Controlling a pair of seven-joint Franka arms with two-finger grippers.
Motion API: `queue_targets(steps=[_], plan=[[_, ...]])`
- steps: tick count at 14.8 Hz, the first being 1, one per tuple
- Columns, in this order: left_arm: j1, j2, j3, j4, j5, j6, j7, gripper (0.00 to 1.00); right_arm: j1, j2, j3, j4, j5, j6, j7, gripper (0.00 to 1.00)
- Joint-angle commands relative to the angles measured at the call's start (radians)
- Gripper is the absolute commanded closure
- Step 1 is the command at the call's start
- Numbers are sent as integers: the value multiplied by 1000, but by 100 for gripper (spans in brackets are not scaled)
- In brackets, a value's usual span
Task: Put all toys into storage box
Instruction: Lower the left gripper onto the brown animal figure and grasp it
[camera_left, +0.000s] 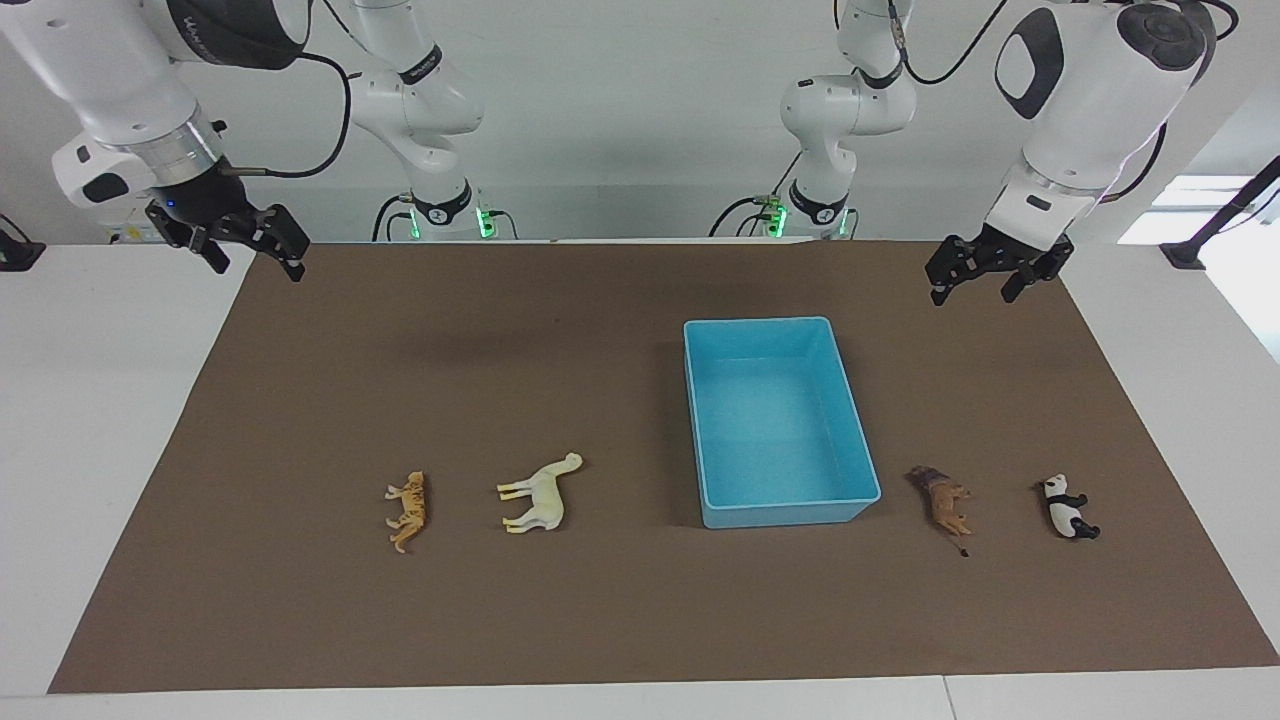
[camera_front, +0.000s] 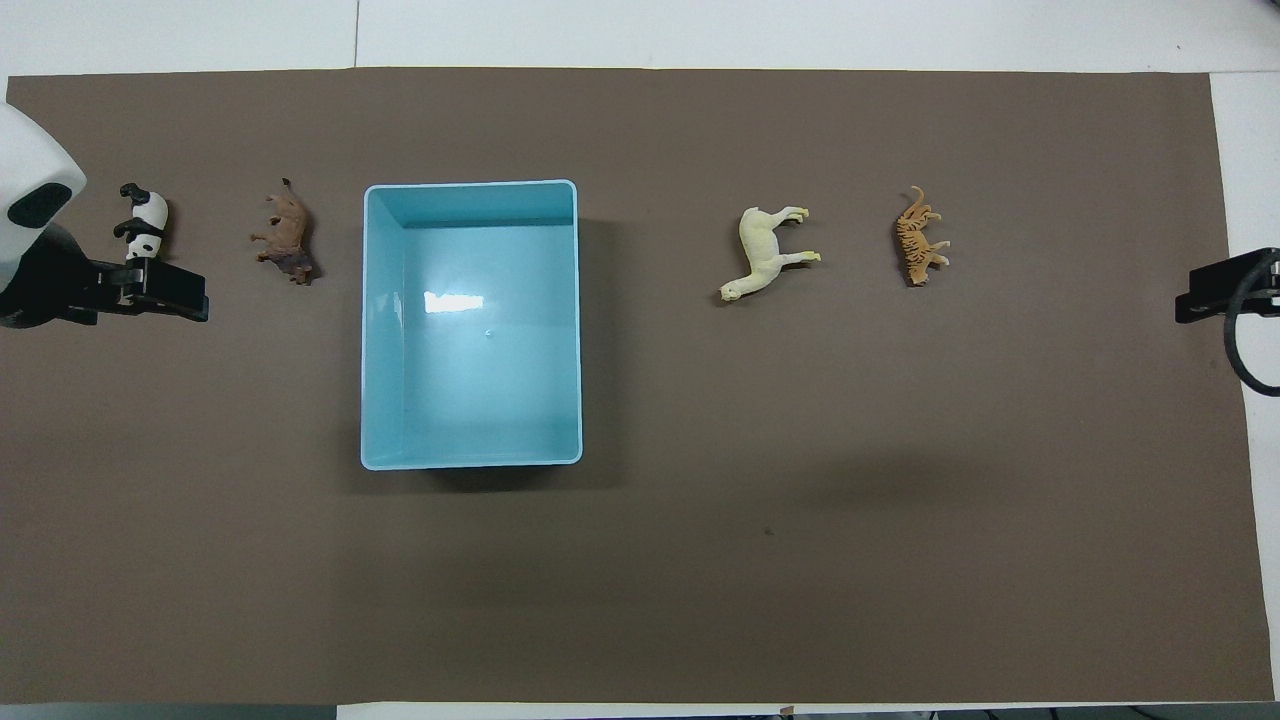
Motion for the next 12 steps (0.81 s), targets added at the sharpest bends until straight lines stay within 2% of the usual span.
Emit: queue_targets(steps=[1,3,5,7,9,12], plan=[[5,-23,3,-25,-13,1,0,0,-10,-18,12,-12,16,-7,14,0],[11,-31,4,-38,-13,18,-1,0,-11,-18,12,-12,16,-9,14,0],[32,-28,4,-80,-13,131,0,0,-14,-18,12,-13,16,-9,14,0],[55,36,4,-85,-4,214,2,0,-14,-18,12,-13,16,-9,14,0],[94,104,3,-114,-5,358,2,0,-10,-18,12,-13,16,-20,14,0],[95,179,4,-157,-7,506,-26,0,-7,-19,20,-14,15,-30,7,0]])
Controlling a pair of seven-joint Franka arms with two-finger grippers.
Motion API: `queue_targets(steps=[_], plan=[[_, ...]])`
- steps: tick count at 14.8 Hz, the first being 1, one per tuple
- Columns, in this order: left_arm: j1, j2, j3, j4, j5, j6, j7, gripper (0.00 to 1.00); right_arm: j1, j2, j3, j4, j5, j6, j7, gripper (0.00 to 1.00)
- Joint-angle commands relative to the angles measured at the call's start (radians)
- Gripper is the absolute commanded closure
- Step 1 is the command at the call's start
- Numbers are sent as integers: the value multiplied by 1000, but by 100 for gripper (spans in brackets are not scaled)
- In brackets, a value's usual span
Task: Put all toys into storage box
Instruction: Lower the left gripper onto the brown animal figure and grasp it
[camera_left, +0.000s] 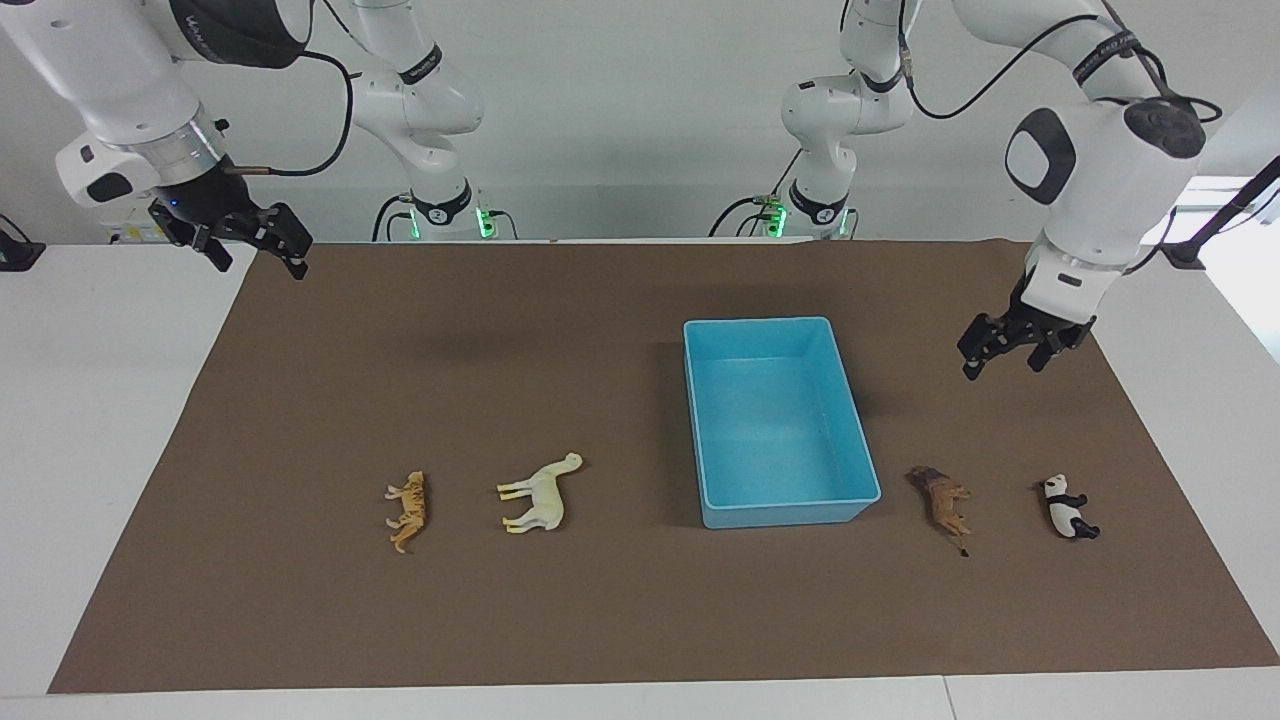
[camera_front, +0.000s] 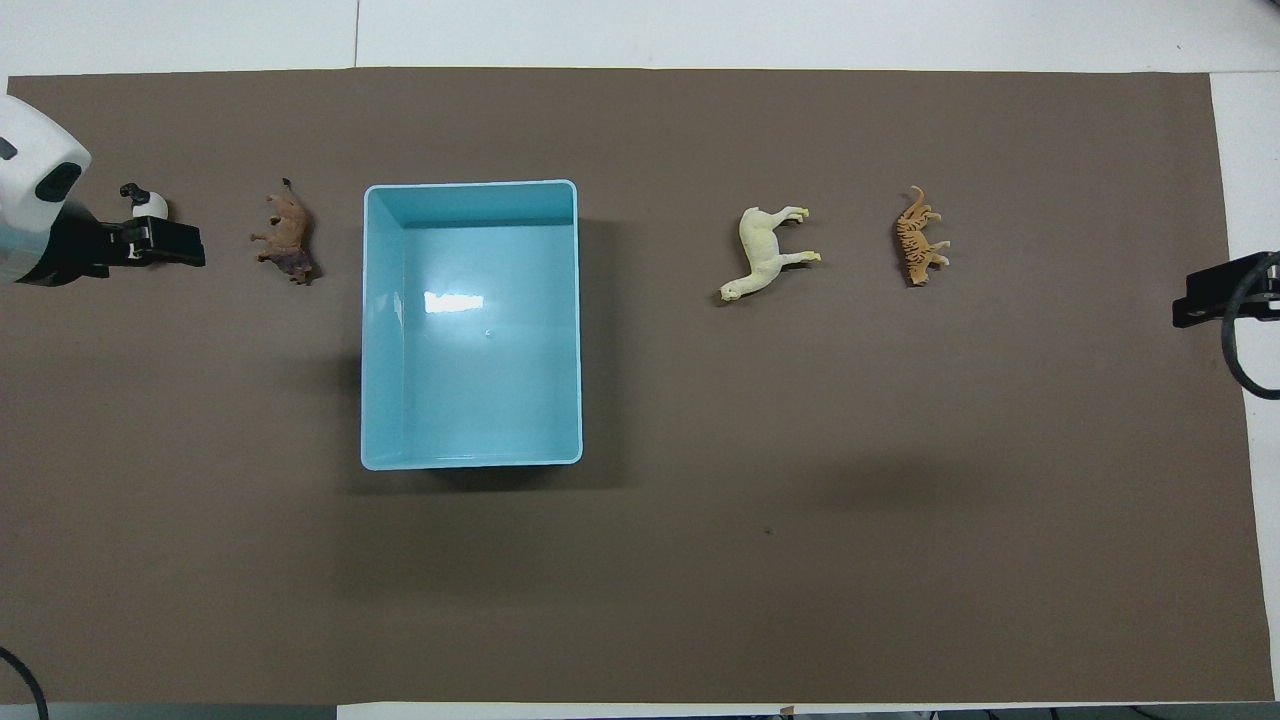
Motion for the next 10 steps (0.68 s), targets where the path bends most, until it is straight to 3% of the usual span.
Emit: queue_targets(steps=[1,4,7,10], plan=[[-4,84,-6,-30,-5,159,-76,0,-9,-17,16,-15,16,-14,3,0],[6,152,-8,-18,-11,254,-121,0,16,-21,15,-41,18,11,0,0],[-27,273,-6,62,-4,303,-247,0,19,-13,16,-78,18,69,0,0],[-22,290,-6,11,-1,386,-266,0,40,39,16,-116,18,174,0,0]])
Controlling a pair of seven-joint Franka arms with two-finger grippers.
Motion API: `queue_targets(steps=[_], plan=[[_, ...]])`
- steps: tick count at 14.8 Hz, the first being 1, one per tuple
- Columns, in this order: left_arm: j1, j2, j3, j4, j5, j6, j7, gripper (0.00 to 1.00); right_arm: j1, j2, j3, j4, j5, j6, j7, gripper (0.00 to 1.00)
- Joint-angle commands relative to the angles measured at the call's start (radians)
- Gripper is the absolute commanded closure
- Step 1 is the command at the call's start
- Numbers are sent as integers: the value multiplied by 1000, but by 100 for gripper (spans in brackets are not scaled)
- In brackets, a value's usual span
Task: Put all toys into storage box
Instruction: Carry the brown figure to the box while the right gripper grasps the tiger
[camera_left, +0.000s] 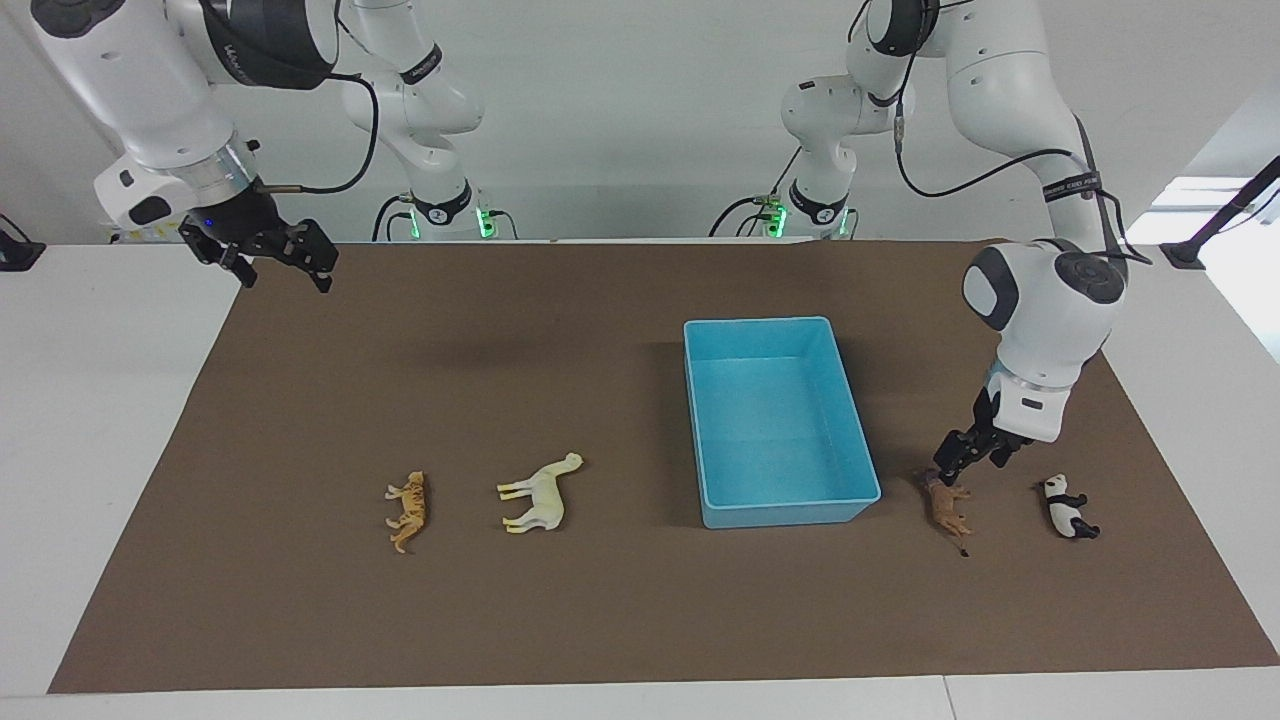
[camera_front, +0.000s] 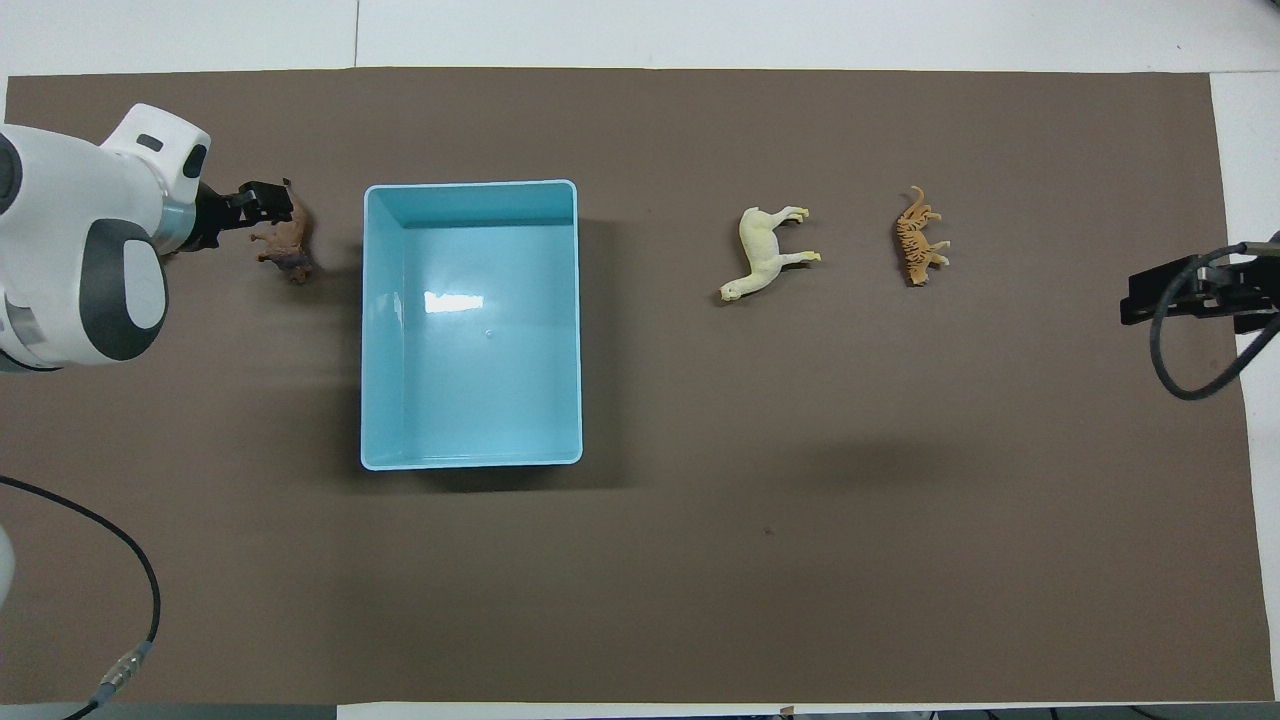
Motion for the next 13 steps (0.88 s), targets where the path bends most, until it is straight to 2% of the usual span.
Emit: queue_targets(steps=[1,8,12,13], plan=[[0,25,10,-9,1,44,-25,0,14,58,4,-41,17,99,2,0],[-14,9,11,-143,0,122,-29,0,68,261,2,-50,17,379,5,0],[-11,9,11,-132,0,95,-28,33,80,354,2,-57,16,494,3,0],[-10,9,11,-130,0,86,-28,46,84,383,2,-57,14,533,3,0]])
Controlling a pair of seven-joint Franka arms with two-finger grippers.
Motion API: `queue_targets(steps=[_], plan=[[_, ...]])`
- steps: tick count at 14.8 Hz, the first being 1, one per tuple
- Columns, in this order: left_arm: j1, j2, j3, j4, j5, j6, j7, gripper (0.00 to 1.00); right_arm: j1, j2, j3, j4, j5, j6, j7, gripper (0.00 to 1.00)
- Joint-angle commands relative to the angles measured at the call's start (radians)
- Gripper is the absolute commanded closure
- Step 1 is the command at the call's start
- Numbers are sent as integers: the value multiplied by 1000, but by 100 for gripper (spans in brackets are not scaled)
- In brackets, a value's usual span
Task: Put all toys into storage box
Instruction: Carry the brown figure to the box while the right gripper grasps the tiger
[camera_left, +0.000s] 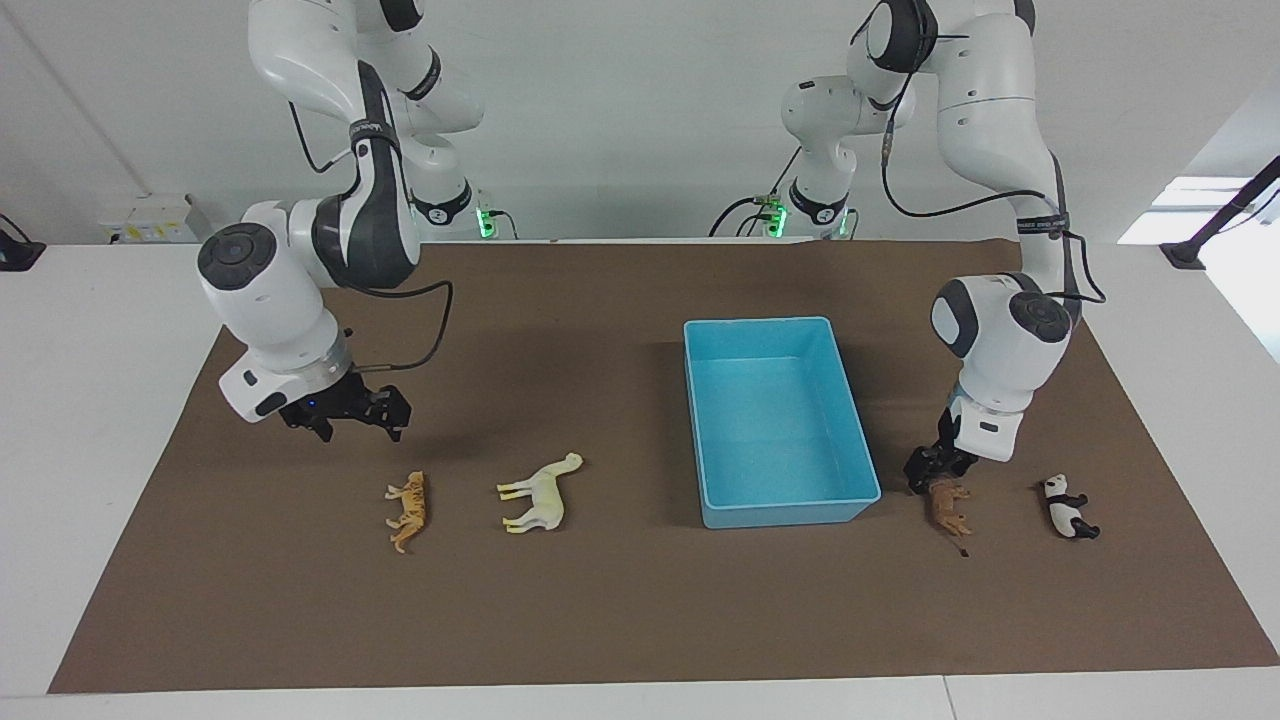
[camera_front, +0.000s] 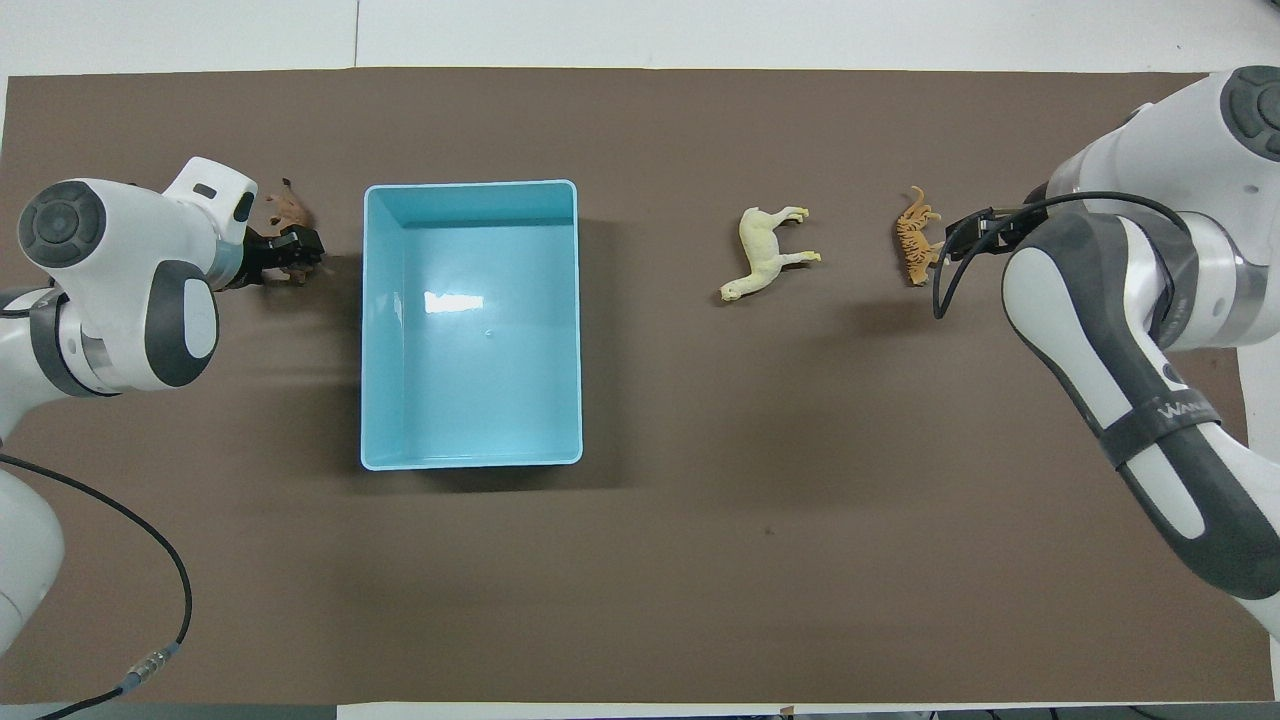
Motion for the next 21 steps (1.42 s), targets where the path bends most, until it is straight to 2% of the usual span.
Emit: queue_targets(steps=[1,3,6,8,11,14,17,19,20,21], plan=[[-8,-24,9,-17,0,-17,-13,58,17,70,0,-1,14,96,5,0],[-8,-23,9,18,0,-66,-15,66,41,98,0,4,6,127,14,0],[-10,-24,9,81,-2,-155,-23,67,45,134,0,9,-2,174,17,0],[-11,-32,6,142,0,-234,-93,67,55,153,0,19,-32,180,16,0],[-34,-83,-5,248,-11,-415,-191,66,55,176,0,39,-57,205,14,0],[-74,-156,-35,290,-70,-581,-285,65,54,199,0,39,-71,248,14,0],[-196,-196,-42,246,-75,-585,-433,65,54,211,0,39,-69,257,14,0],[-267,-248,-42,119,-75,-514,-444,64,54,222,0,39,-68,262,16,0],[-302,-276,-42,35,-75,-442,-460,62,54,222,0,38,-68,272,16,4],[-338,-303,-43,-47,-75,-346,-493,61,52,222,0,33,-68,277,14,18]])
